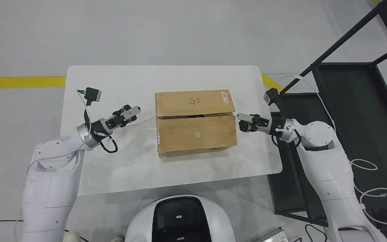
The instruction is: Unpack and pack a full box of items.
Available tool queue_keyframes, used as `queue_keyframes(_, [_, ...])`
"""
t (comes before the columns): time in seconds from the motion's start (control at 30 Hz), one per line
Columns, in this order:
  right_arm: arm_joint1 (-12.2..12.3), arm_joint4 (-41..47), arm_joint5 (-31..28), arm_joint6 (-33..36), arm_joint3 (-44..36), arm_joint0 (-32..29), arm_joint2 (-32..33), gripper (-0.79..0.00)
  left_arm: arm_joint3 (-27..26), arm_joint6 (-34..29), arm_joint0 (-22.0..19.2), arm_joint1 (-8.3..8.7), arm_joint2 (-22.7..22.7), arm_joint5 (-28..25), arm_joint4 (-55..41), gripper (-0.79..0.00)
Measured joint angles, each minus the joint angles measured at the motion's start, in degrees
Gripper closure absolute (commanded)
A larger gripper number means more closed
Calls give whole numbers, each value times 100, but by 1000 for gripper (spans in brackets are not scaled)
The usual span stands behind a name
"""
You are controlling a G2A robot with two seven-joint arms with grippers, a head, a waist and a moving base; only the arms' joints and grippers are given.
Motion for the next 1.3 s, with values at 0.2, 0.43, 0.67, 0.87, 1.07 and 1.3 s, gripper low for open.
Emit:
queue_keyframes(0.2, [4,-193,-12,-164,145,119,-146,-785,0,0,0,0,0,0,0,-785])
queue_keyframes(0.43, [-5,-237,-285,-274,368,289,-321,-785,0,0,0,0,0,0,0,-785])
queue_keyframes(0.67, [-20,-153,-461,-225,575,463,-518,-785,0,0,0,0,0,0,0,-785])
queue_keyframes(0.87, [-15,-45,-519,105,717,607,-666,-785,0,0,0,0,0,0,0,-785])
queue_keyframes(1.07, [-6,444,-663,700,1066,804,-736,-785,0,0,0,0,0,0,0,-785])
queue_keyframes(1.3, [-27,707,-976,1289,1711,1225,-967,-785,0,0,0,0,0,0,0,-785])
